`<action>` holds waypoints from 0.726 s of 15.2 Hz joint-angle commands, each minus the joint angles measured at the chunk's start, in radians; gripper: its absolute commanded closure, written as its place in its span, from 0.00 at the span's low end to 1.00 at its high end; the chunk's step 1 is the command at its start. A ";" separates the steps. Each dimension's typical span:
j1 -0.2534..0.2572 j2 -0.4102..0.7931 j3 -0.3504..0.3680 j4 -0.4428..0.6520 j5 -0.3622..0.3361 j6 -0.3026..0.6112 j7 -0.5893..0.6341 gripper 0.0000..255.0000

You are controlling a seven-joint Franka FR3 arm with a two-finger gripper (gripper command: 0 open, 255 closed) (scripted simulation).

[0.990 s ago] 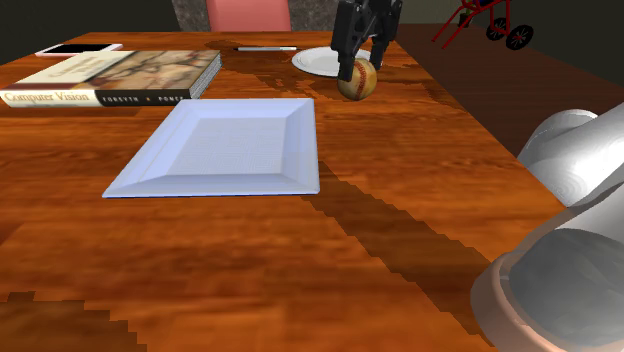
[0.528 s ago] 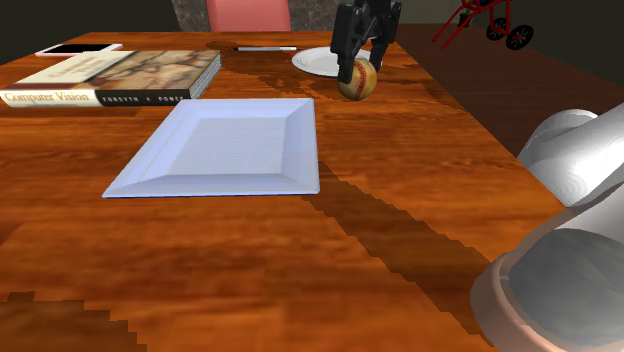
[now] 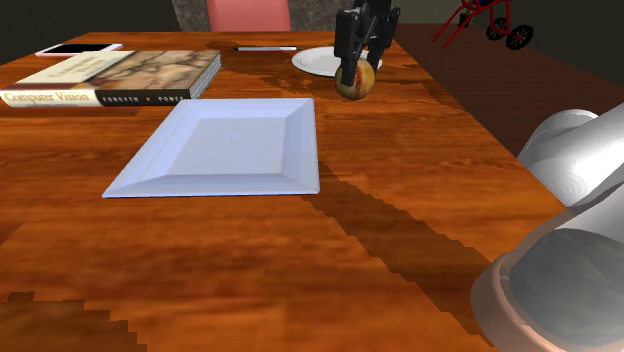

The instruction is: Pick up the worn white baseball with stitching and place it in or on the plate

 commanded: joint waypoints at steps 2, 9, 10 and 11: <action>0.000 0.001 0.000 -0.001 0.000 0.000 0.000 1.00; -0.008 0.028 -0.010 0.113 -0.014 -0.087 0.012 1.00; -0.009 0.033 -0.011 0.130 -0.016 -0.099 0.014 1.00; -0.010 0.038 -0.012 0.147 -0.017 -0.112 0.016 1.00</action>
